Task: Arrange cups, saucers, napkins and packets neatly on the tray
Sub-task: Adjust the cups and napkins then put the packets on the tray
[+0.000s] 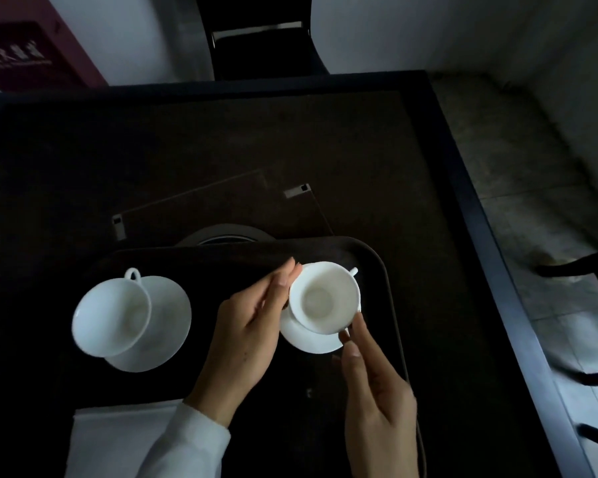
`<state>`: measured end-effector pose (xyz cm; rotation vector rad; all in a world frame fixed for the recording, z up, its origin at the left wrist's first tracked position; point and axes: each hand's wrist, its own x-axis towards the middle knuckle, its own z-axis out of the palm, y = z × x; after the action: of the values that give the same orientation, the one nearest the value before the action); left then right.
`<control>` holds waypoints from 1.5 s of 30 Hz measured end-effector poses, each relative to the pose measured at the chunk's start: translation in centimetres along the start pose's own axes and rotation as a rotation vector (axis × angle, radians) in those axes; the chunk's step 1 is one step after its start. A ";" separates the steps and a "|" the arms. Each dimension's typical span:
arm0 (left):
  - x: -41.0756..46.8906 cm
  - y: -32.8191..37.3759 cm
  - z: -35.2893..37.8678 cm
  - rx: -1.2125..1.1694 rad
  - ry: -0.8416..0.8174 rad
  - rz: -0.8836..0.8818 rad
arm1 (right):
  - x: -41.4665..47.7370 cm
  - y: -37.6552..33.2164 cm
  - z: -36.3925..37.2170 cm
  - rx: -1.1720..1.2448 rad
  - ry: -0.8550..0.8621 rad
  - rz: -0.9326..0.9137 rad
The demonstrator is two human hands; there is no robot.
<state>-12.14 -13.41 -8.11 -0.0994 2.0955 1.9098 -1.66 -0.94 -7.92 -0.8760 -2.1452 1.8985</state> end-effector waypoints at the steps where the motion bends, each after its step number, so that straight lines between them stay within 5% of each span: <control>1: -0.2 -0.2 0.0 -0.004 0.019 -0.004 | 0.2 0.0 -0.1 0.009 0.005 0.004; 22: -4.4 -1.0 0.8 -0.001 0.157 -0.011 | 4.7 -0.3 -2.5 -0.135 -0.203 -0.060; 38: -7.0 -1.0 -2.6 0.088 0.088 -0.033 | 2.6 0.3 -2.4 -0.060 -0.164 -0.044; 41: -10.5 -3.0 -5.9 0.338 0.096 0.038 | -0.1 0.8 -2.2 -0.088 -0.095 -0.103; 45: -14.5 -7.0 -12.4 0.803 0.212 0.352 | -5.1 1.8 -0.1 -0.265 -0.087 -0.253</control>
<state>1.28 -28.57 -10.12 0.2687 3.0163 1.0879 3.13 -3.40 -8.24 -0.5341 -2.4639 1.5842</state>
